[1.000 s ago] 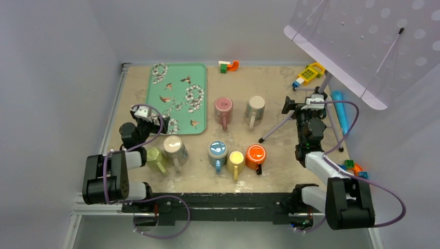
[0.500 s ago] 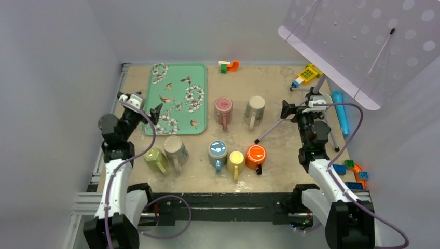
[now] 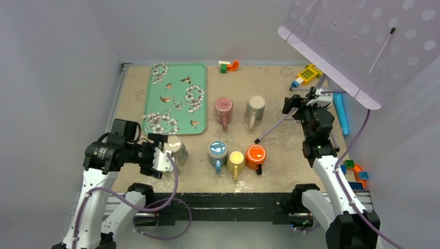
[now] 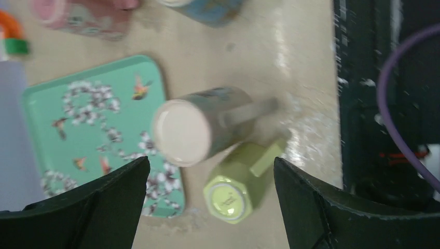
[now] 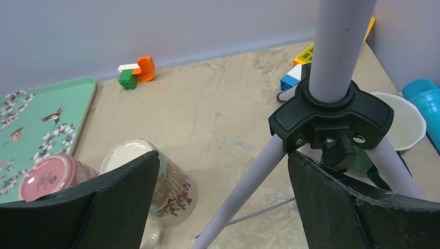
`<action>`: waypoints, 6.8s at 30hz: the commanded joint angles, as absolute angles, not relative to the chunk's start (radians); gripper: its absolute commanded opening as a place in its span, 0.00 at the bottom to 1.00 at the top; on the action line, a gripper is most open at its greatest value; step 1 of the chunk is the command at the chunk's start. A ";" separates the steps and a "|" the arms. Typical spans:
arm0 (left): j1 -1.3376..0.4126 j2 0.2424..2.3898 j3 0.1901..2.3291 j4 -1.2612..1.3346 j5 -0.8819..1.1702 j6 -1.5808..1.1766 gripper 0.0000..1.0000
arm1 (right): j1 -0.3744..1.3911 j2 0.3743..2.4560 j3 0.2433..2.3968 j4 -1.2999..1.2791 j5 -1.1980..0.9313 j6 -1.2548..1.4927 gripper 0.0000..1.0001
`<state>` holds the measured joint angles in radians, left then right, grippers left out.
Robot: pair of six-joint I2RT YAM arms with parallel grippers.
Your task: Turn the mug right side up
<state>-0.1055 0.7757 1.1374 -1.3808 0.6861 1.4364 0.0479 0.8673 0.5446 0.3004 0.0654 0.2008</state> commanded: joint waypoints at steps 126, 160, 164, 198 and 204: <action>-0.002 0.840 1.250 -0.726 0.274 0.292 1.00 | 0.984 2.301 2.361 -0.764 0.124 -0.705 0.41; -0.502 0.928 0.841 -1.406 0.270 1.501 0.74 | 0.758 1.378 1.338 -0.231 0.074 -0.223 0.76; -0.505 0.910 0.724 -1.387 0.259 1.637 0.71 | 0.758 1.378 1.326 -0.236 0.068 -0.217 0.76; -0.236 0.877 1.285 -0.724 0.703 0.248 0.00 | 0.763 1.185 1.145 0.045 -0.452 0.046 0.88; -0.232 0.913 1.335 -0.501 0.834 -0.158 0.00 | 0.802 1.159 1.019 0.349 -0.676 0.259 0.95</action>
